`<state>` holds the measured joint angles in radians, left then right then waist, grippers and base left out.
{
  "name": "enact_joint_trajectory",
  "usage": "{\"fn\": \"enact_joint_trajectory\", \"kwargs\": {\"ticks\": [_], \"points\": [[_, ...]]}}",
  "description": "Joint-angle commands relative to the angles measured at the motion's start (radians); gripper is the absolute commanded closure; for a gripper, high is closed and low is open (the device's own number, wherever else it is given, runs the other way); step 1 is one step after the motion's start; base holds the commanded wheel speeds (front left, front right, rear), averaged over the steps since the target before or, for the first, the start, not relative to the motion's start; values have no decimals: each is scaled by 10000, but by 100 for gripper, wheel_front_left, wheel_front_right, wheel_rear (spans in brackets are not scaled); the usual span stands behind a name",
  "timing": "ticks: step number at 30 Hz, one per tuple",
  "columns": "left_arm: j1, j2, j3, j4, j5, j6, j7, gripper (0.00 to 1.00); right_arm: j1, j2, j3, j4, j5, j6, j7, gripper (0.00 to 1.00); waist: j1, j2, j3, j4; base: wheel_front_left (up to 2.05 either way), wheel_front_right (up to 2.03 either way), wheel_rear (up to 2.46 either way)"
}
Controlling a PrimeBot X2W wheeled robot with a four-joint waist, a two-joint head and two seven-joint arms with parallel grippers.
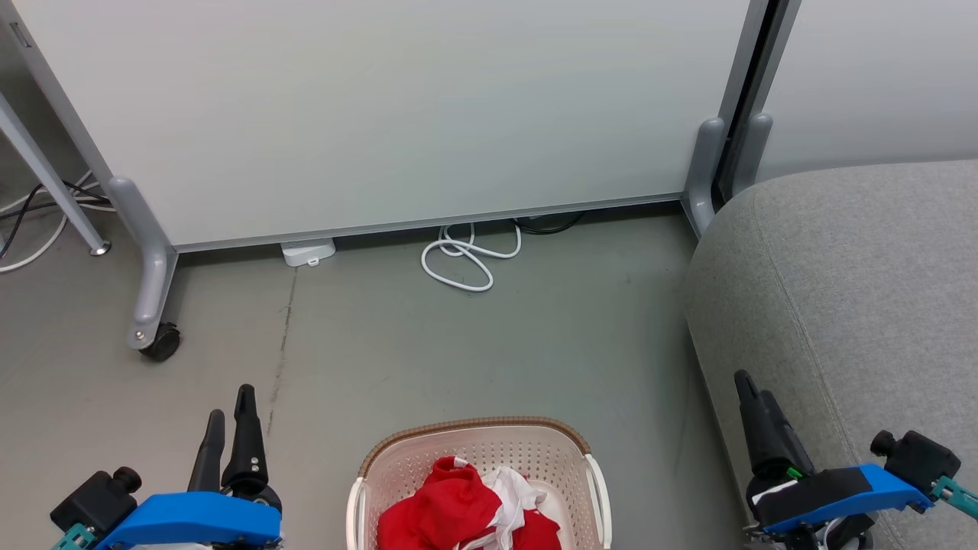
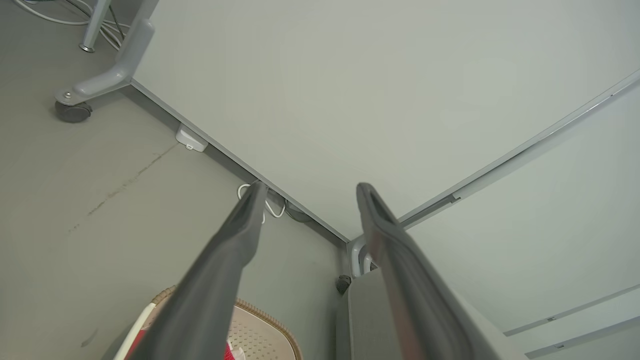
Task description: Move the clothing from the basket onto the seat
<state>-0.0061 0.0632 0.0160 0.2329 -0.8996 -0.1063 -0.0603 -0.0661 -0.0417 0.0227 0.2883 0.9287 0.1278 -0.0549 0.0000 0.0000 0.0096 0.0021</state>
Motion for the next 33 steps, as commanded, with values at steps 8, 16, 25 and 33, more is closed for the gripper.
{"fn": "enact_joint_trajectory", "kwargs": {"ticks": [8, 16, 25, 33], "points": [[-30, 136, -150, -196, 1405, -12, -358, 0, -308, -66, 124, -158, -1473, 26, -320, 0, 0, 0, 9, -4, 0, 0, 0], [-2, 164, -242, -137, 2389, -36, -602, 0, -321, -75, 277, -185, -2475, 26, -541, 0, 0, 0, 10, 0, 0, 0, 0], [29, 164, -399, 33, 3301, -89, -856, 0, -337, -82, 426, -219, -3498, 28, -733, 0, 0, 0, 20, 15, 0, 0, 0], [-47, 179, -495, 196, 4042, -113, -1060, 0, -343, -87, 555, -199, -4272, 30, -852, 0, 0, 0, 12, 35, 0, 0, 0]]}}
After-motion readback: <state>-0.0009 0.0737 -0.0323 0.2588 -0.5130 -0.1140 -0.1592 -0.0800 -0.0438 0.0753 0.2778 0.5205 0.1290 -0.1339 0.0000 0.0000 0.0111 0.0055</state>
